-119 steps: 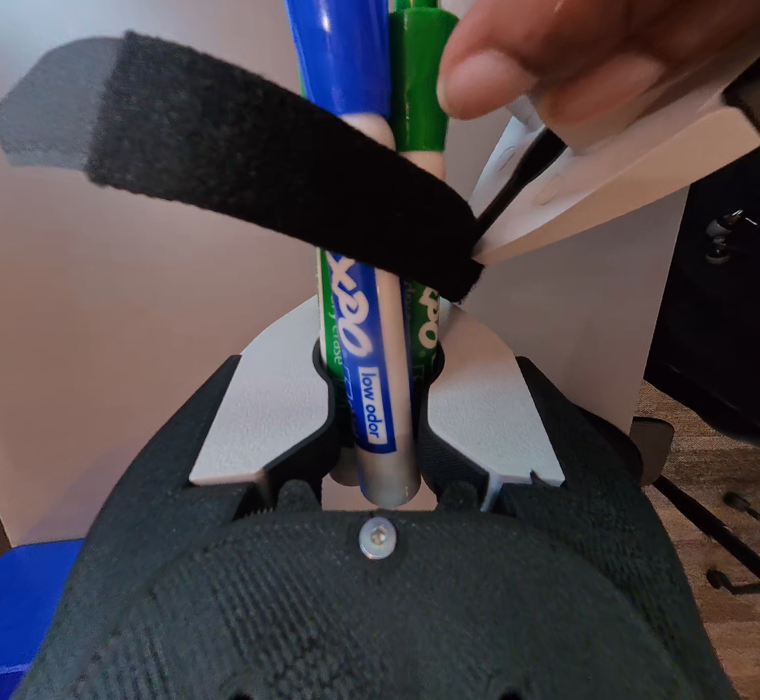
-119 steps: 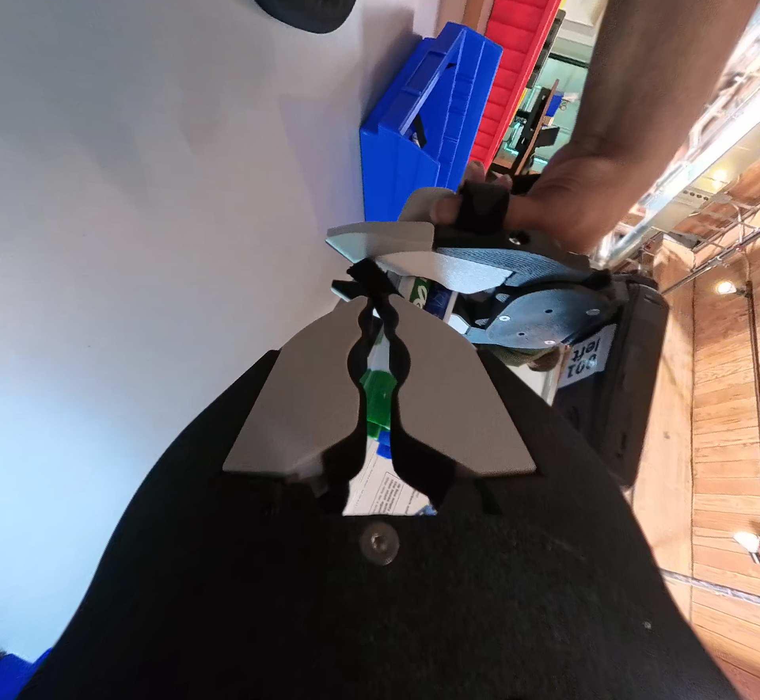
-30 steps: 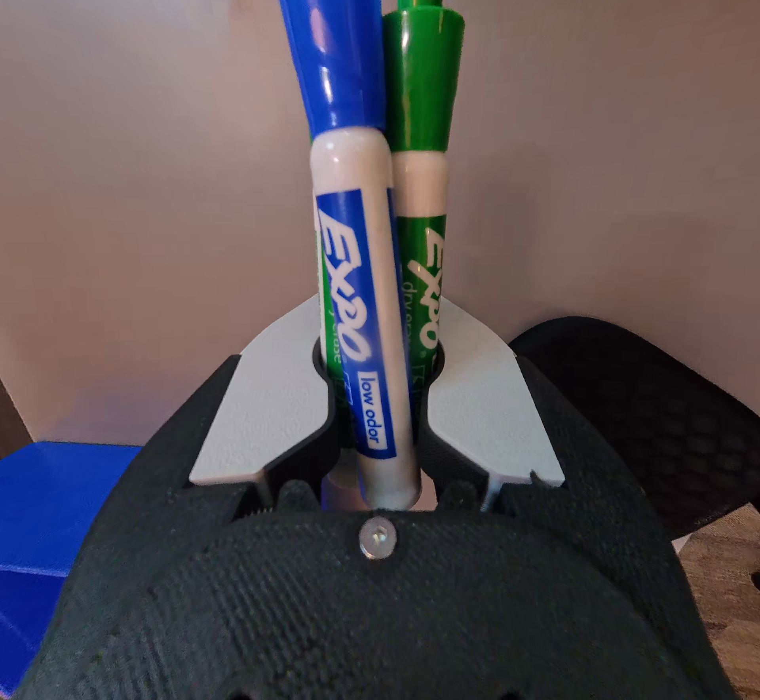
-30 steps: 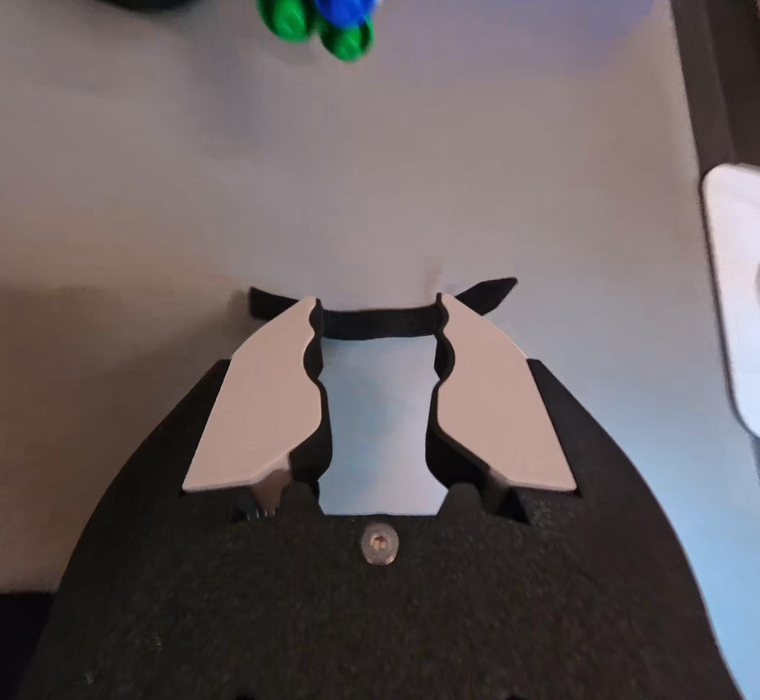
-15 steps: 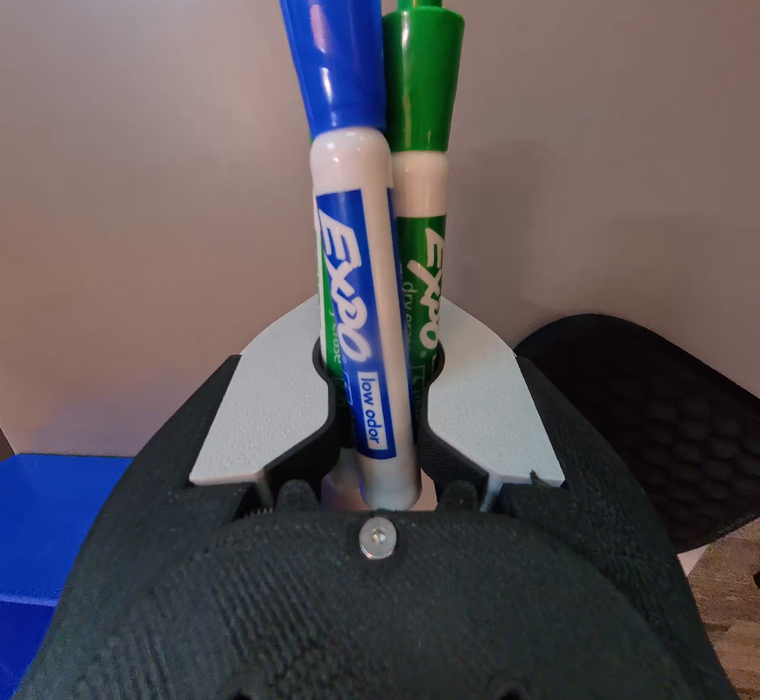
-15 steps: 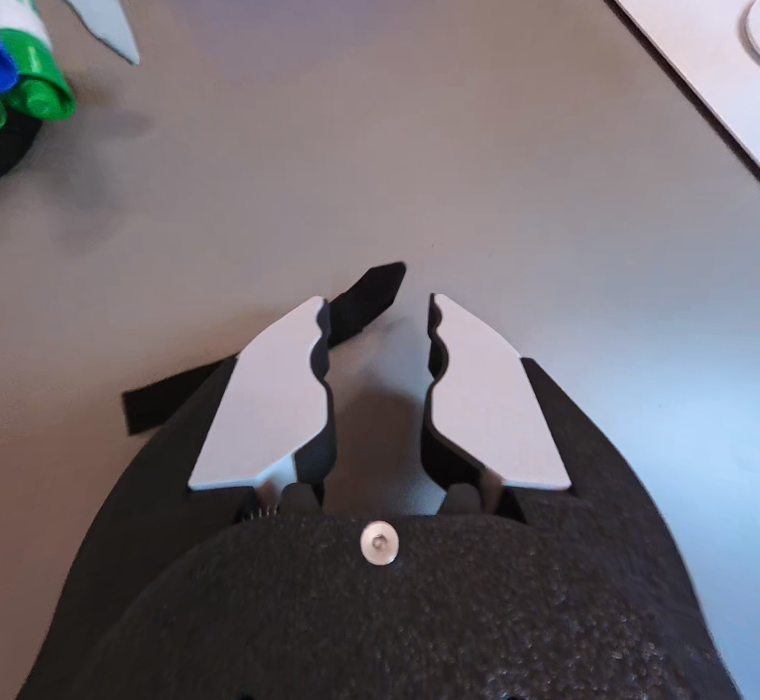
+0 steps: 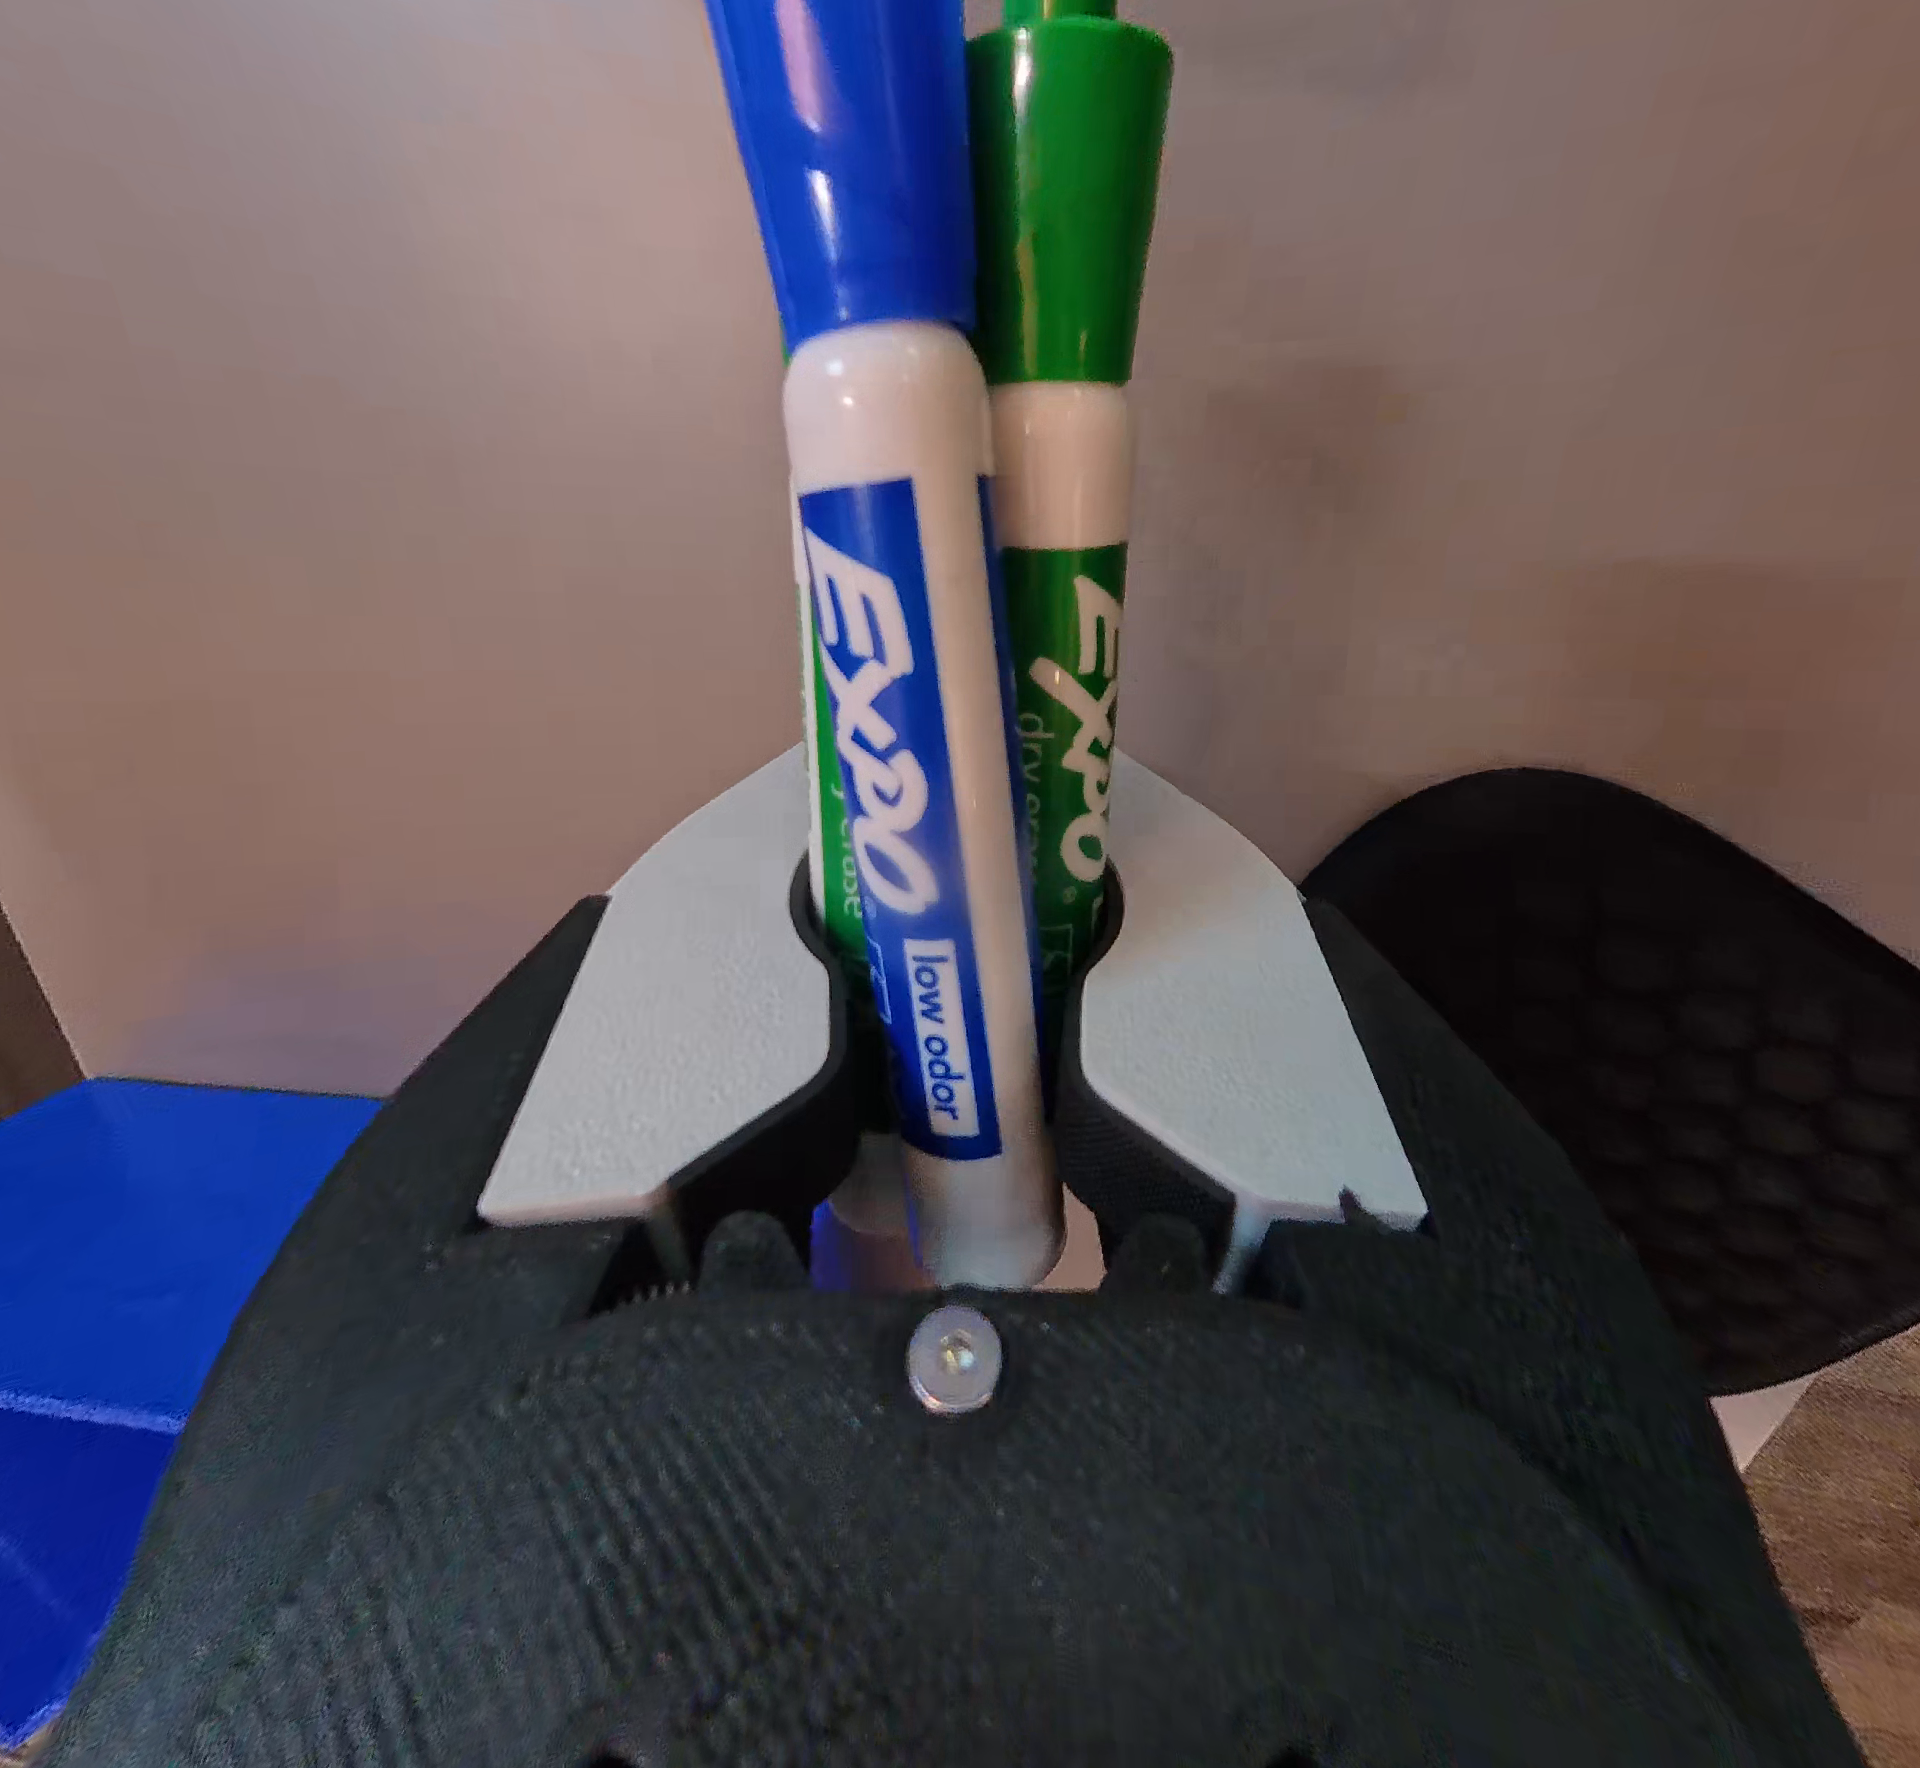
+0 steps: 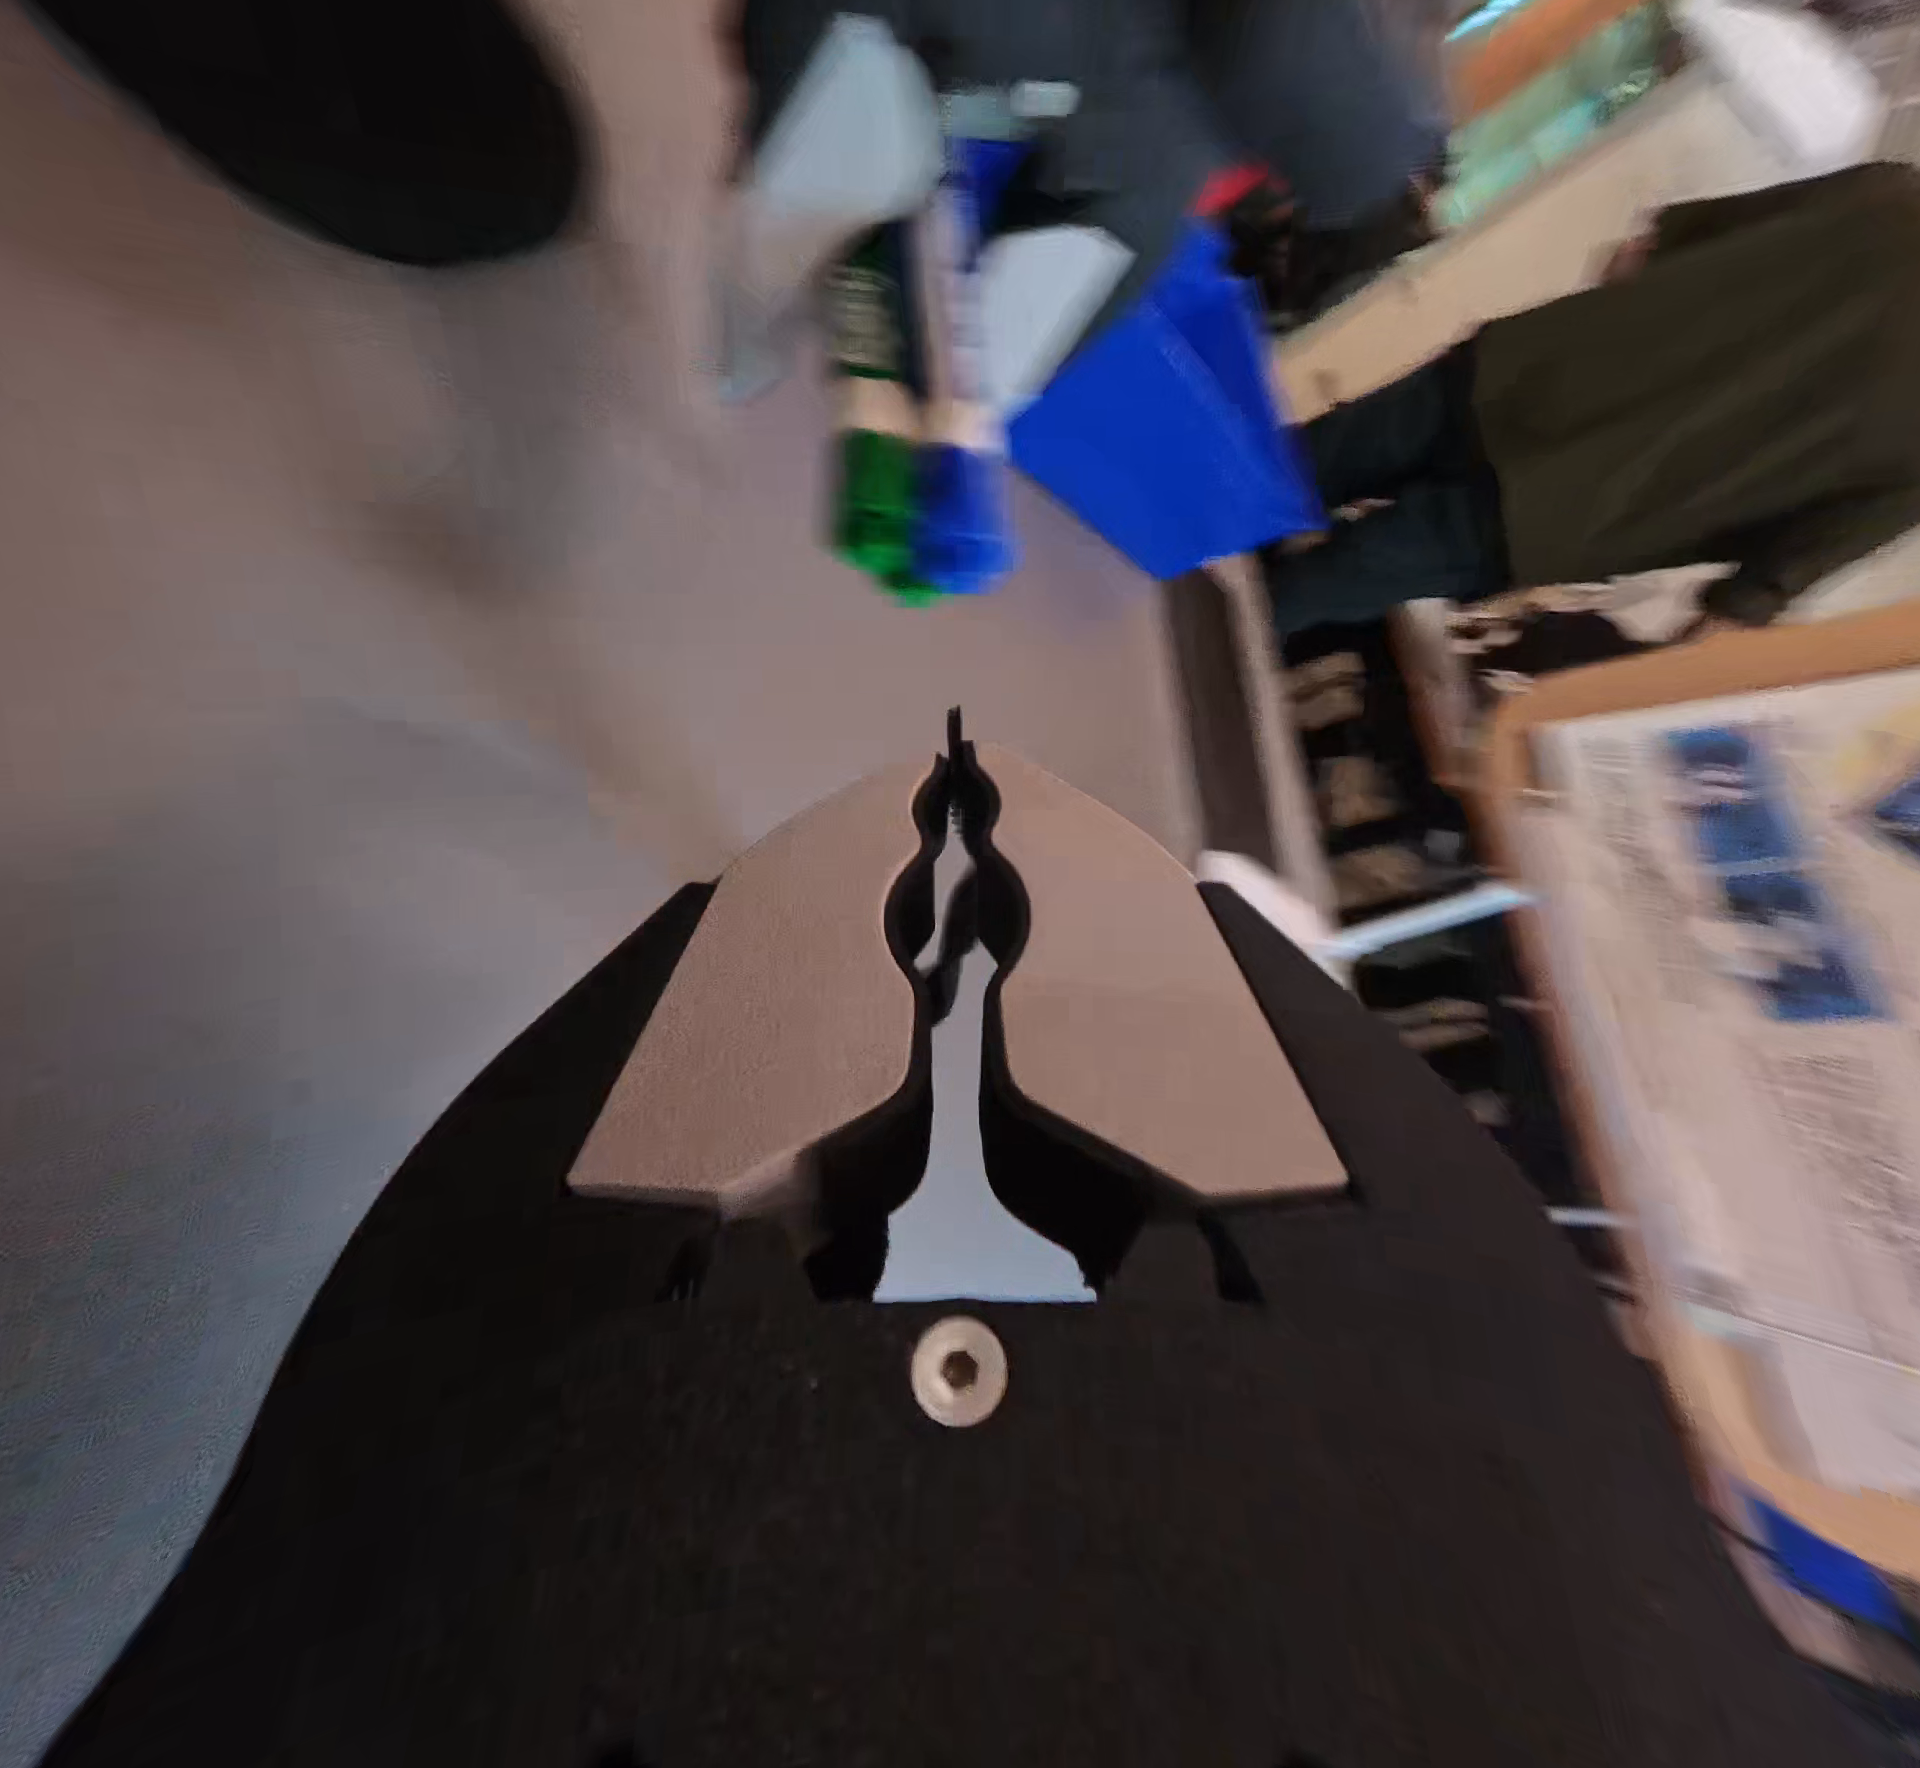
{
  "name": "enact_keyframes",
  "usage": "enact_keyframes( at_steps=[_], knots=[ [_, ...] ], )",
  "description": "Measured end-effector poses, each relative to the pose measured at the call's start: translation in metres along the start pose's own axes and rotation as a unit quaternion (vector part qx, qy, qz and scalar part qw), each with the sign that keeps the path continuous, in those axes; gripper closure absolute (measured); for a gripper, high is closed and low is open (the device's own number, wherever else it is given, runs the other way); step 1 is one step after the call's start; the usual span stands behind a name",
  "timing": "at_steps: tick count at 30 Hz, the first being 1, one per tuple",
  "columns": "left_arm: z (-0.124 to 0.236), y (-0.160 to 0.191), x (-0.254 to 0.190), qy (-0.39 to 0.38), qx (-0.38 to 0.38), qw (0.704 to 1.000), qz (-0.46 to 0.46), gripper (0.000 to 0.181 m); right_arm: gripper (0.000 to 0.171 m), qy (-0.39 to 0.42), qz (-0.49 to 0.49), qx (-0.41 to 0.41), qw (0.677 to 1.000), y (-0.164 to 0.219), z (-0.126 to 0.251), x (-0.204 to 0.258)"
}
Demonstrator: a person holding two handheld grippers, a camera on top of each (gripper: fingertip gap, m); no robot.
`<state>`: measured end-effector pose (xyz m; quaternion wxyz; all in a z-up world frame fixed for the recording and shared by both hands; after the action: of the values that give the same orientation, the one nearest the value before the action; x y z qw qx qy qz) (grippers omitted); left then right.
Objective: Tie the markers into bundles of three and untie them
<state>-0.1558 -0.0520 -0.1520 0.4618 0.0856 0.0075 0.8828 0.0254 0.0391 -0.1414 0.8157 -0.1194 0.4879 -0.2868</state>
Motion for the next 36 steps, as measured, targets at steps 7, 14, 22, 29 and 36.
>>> enact_keyframes(
  at_steps=[7, 14, 22, 29, 36],
  knots=[
    [-0.004, -0.009, -0.014, 0.004, 0.005, 1.0, -0.022, 0.138, 0.16, -0.197, -0.108, 0.06, 0.973, 0.019, 0.001, 0.084],
    [-0.001, -0.016, -0.017, -0.002, 0.008, 0.999, -0.033, 0.138, 0.121, -0.288, -0.27, 0.025, 0.918, 0.017, 0.023, 0.049],
    [-0.006, -0.021, -0.02, 0.002, 0.02, 0.999, -0.041, 0.138, 0.091, -0.237, -0.363, 0.169, 0.885, 0.032, -0.016, 0.024],
    [-0.011, -0.015, -0.021, 0.012, 0.024, 0.999, -0.037, 0.138, 0.086, -0.272, -0.321, 0.218, 0.881, 0.041, -0.036, 0.038],
    [-0.016, -0.015, -0.021, 0.012, 0.016, 0.999, -0.045, 0.138, 0.09, -0.255, -0.316, 0.151, 0.901, 0.04, -0.029, 0.028]
  ],
)
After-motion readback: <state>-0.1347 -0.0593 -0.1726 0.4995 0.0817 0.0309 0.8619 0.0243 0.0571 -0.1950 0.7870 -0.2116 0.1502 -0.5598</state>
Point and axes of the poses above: each gripper's, where its closed fingertips meet, z back along the fingers, y out of its underside, x = y × z across the jaws, the point moved 8 cm from there along z, back along the fingers, and after that the axes turned 15 degrees about x, right-handed, at the moved point
